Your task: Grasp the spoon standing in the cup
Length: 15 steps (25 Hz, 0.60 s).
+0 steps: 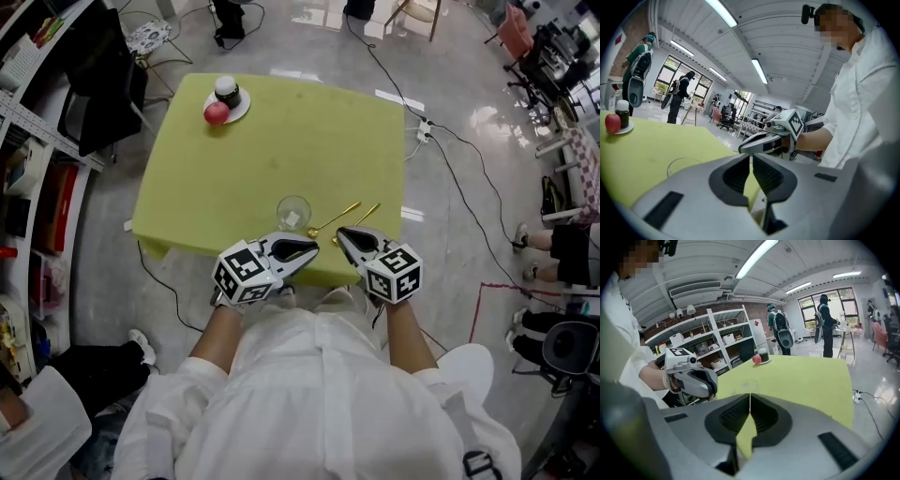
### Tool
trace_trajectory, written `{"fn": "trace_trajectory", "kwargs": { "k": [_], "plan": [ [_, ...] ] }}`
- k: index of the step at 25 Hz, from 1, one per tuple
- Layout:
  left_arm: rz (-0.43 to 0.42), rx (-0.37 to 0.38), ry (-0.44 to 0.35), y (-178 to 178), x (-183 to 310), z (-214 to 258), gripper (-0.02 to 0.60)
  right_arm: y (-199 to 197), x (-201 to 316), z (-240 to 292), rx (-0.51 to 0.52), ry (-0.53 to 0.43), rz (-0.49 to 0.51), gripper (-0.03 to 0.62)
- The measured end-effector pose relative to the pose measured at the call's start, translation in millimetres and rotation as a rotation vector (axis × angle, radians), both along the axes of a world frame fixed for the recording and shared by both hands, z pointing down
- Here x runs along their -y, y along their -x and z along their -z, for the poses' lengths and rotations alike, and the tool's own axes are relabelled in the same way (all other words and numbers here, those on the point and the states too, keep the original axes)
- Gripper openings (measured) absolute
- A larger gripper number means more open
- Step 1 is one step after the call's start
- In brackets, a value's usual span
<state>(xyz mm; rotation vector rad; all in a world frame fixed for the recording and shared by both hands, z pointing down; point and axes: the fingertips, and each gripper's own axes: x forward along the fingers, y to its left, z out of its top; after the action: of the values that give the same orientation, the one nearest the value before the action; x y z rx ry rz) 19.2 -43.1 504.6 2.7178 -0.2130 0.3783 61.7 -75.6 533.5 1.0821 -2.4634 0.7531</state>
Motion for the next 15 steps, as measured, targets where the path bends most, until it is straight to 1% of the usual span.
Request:
{"fn": "trace_trajectory", "kwargs": {
  "k": [4,10,12,15],
  "plan": [
    [-0.010,0.004,-0.015,7,-2,4,0.025,9,-11,20,0.056,-0.055,-0.007,0.008],
    [-0.021,0.005,-0.031,21,-15,13,0.025,11,-31,47,0.162,-0.123,-0.035,0.006],
    [-0.018,0.001,-0.032,27,-20,18,0.025,16,-39,56,0.207,-0.141,-0.026,0.006],
    [-0.010,0.002,-0.035,38,-28,24,0.025,27,-50,68,0.223,-0.186,0.002,0.005]
  ]
}}
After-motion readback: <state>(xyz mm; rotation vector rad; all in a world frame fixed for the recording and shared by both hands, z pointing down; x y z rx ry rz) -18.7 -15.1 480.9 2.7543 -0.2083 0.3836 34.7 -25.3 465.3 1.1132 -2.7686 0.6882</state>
